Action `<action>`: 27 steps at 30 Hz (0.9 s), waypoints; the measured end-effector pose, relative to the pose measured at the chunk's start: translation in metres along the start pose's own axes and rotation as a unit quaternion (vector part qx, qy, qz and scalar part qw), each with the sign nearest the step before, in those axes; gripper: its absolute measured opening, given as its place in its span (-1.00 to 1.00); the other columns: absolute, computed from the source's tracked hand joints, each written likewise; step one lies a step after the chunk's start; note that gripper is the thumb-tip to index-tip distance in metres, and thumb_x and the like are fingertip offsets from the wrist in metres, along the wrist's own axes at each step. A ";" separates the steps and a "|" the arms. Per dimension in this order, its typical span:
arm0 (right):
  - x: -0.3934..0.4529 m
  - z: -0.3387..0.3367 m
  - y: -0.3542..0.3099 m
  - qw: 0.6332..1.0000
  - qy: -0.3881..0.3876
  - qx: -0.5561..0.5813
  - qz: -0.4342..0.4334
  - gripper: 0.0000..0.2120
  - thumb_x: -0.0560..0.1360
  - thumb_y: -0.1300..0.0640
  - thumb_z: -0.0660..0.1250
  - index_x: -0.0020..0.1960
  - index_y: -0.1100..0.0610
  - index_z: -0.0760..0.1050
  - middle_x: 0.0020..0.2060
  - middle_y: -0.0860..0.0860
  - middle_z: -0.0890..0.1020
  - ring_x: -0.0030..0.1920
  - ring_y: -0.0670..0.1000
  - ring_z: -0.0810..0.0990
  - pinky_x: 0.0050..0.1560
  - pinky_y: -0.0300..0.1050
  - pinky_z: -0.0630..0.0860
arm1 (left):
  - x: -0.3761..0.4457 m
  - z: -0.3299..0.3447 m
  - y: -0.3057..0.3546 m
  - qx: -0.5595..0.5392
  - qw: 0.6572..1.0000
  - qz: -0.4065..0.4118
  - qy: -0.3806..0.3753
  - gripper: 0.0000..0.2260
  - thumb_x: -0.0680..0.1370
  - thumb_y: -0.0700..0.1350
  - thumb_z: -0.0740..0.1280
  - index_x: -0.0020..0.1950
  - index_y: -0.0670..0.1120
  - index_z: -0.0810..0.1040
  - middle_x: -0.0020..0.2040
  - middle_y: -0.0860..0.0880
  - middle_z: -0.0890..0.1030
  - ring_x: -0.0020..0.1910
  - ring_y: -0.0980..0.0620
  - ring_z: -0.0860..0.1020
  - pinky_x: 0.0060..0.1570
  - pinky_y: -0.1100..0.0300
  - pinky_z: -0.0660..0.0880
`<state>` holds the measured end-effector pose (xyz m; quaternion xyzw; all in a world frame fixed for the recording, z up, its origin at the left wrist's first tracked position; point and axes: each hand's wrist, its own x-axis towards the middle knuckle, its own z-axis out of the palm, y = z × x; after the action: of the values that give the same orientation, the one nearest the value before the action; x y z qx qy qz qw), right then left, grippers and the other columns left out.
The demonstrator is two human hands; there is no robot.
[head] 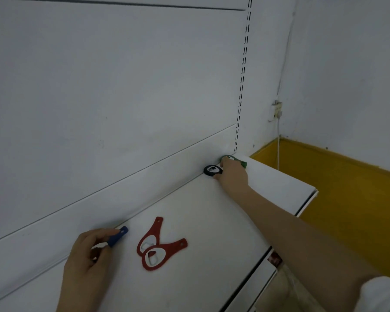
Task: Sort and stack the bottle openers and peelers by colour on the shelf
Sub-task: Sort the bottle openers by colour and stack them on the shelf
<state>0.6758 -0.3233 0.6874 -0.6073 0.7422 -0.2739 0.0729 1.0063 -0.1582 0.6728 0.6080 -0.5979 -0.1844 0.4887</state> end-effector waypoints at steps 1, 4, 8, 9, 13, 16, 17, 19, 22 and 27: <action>0.002 0.003 -0.001 1.000 0.008 -0.007 0.004 -0.78 0.53 0.14 0.35 0.10 0.22 0.46 0.01 0.14 0.61 0.00 0.11 0.58 -0.19 -0.14 0.39 | 0.000 -0.001 0.002 0.003 1.000 0.003 0.008 -0.46 0.48 -0.48 0.27 -0.09 0.23 0.61 0.01 0.20 0.56 -0.02 0.26 0.53 -0.13 0.51 0.39; 0.004 0.006 -0.002 0.999 0.019 -0.028 0.019 -0.82 0.55 0.17 0.32 0.11 0.21 0.47 0.02 0.13 0.61 0.01 0.10 0.58 -0.19 -0.15 0.39 | 0.004 -0.007 -0.002 0.041 0.998 0.014 0.034 -0.61 0.47 -0.39 0.35 -0.08 0.15 0.60 0.00 0.12 0.56 0.01 0.07 0.53 0.02 0.31 0.42; 0.005 0.009 0.000 0.998 0.035 -0.041 0.019 -0.80 0.55 0.21 0.31 0.17 0.18 0.48 0.04 0.12 0.61 0.02 0.10 0.58 -0.19 -0.16 0.40 | 0.011 -0.015 -0.018 0.167 0.983 -0.063 0.036 -0.74 0.36 0.09 0.31 0.02 0.13 0.61 0.10 -0.11 0.59 0.14 -0.21 0.49 0.21 -0.10 0.40; 0.004 0.009 0.001 0.998 0.036 -0.040 0.017 -0.79 0.54 0.22 0.30 0.18 0.18 0.48 0.05 0.12 0.61 0.02 0.10 0.59 -0.19 -0.16 0.41 | 0.010 -0.014 -0.019 0.191 0.977 -0.093 0.024 -0.67 0.37 0.16 0.31 0.08 0.11 0.62 0.15 -0.14 0.56 0.17 -0.24 0.47 0.21 -0.12 0.39; -0.013 0.003 -0.005 0.990 0.078 -0.114 -0.043 -0.73 0.50 0.15 0.36 0.16 0.22 0.48 0.08 0.20 0.56 0.07 0.19 0.51 -0.02 -0.01 0.41 | 0.004 -0.007 -0.010 0.237 0.962 -0.139 0.003 -0.59 0.41 -0.02 0.51 0.24 0.04 0.56 0.23 -0.13 0.47 0.24 -0.23 0.39 0.23 -0.09 0.34; -0.050 -0.004 -0.023 0.985 0.094 -0.013 -0.146 -0.69 0.48 0.07 0.43 0.16 0.20 0.51 0.09 0.16 0.53 0.10 0.15 0.49 0.07 0.00 0.43 | 0.005 -0.009 -0.015 0.231 0.967 -0.109 -0.012 -0.60 0.43 -0.07 0.50 0.26 0.05 0.56 0.20 -0.05 0.50 0.22 -0.16 0.40 0.19 -0.01 0.34; -0.065 -0.008 -0.033 0.982 0.035 0.062 -0.172 -0.72 0.49 0.03 0.43 0.13 0.14 0.53 0.06 0.07 0.55 0.06 0.05 0.52 0.06 -0.11 0.46 | 0.005 -0.010 -0.016 0.224 0.970 -0.094 -0.020 -0.62 0.44 -0.08 0.49 0.26 0.05 0.57 0.18 -0.03 0.51 0.19 -0.14 0.42 0.16 0.02 0.35; -0.095 -0.016 -0.052 0.956 -0.157 0.129 -0.210 -0.74 0.47 -0.10 0.43 0.08 -0.01 0.54 -0.02 -0.12 0.58 -0.07 -0.16 0.54 -0.06 -0.35 0.46 | 0.006 -0.012 -0.021 0.216 0.974 -0.062 -0.033 -0.64 0.45 -0.10 0.49 0.24 0.05 0.60 0.15 0.00 0.53 0.15 -0.10 0.44 0.12 0.12 0.34; -0.126 -0.014 -0.064 0.901 -0.316 0.076 -0.288 -0.64 0.38 -0.22 0.46 0.10 -0.14 0.48 -0.02 -0.23 0.52 -0.04 -0.25 0.49 -0.07 -0.39 0.41 | 0.011 -0.017 -0.030 0.212 0.975 -0.032 -0.052 -0.64 0.42 -0.07 0.52 0.20 0.05 0.62 0.13 0.03 0.57 0.14 -0.03 0.49 0.13 0.21 0.33; -0.132 -0.009 -0.067 0.869 -0.347 0.042 -0.351 -0.75 0.41 -0.14 0.47 -0.08 -0.24 0.39 -0.11 -0.23 0.50 -0.09 -0.30 0.46 -0.11 -0.46 0.34 | 0.013 -0.023 -0.033 0.165 0.984 -0.031 -0.056 -0.68 0.40 -0.07 0.54 0.14 0.01 0.64 0.08 0.06 0.56 0.07 0.10 0.49 0.08 0.51 0.29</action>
<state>0.7625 -0.2032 0.6985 -0.8800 0.3949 -0.0843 0.2499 1.0461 -0.1679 0.6615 0.6872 -0.6273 -0.1327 0.3415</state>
